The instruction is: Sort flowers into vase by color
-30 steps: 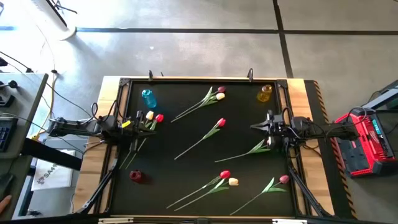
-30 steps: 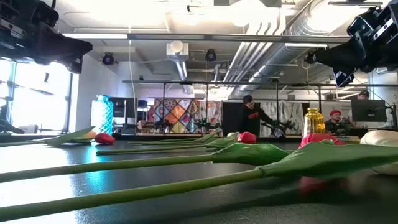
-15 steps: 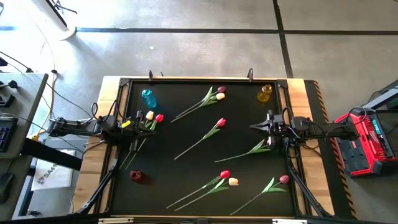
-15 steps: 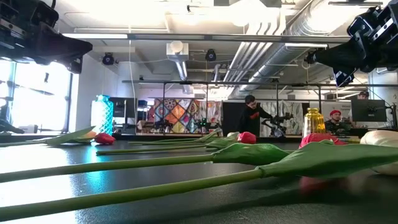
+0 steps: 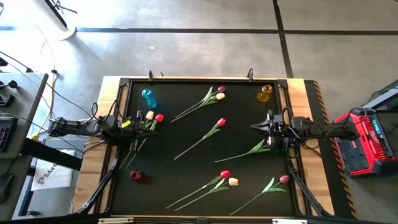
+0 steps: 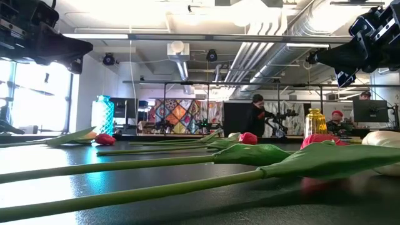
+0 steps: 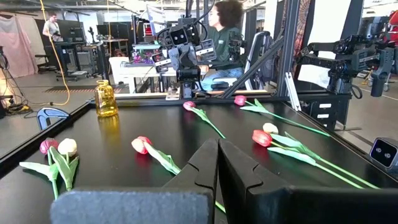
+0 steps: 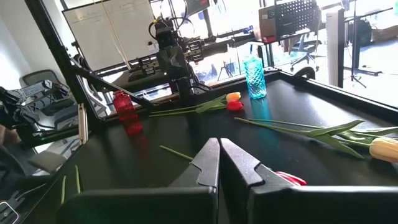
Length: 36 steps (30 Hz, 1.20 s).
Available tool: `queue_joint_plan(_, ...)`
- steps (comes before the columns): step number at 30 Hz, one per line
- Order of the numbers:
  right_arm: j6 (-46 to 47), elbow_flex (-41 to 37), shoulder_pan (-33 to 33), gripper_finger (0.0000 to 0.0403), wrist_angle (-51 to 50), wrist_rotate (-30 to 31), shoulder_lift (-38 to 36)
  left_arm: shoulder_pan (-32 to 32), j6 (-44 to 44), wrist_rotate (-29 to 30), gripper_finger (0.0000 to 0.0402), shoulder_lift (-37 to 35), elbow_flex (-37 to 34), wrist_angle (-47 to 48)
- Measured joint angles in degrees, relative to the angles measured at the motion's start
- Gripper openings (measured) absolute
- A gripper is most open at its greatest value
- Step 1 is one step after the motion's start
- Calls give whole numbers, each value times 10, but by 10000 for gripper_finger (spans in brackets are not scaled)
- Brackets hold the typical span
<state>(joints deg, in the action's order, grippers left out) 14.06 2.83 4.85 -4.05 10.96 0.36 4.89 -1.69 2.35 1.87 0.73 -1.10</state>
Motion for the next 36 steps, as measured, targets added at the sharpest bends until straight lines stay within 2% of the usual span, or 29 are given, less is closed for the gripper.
queue_joint_plan(20, 0, 0, 0, 0, 0, 0, 0, 0, 2, 0, 0, 0, 0, -1)
queue_joint_plan(23, 0, 0, 0, 0, 1, 5, 0, 0, 27, 0, 0, 0, 0, -1)
queue_joint_plan(26, 23, 0, 0, 0, 16, 39, 0, 0, 51, 0, 0, 0, 0, -4)
queue_joint_plan(30, 103, 0, 0, 0, 45, 97, 0, 0, 51, 0, 0, 0, 0, -5)
queue_joint_plan(33, 136, 0, 0, 0, 63, 173, 4, 0, 56, 3, 0, 0, 0, -7)
queue_joint_plan(36, 201, 0, 0, 0, 65, 219, 6, 0, 73, 36, 4, 5, 0, -26)
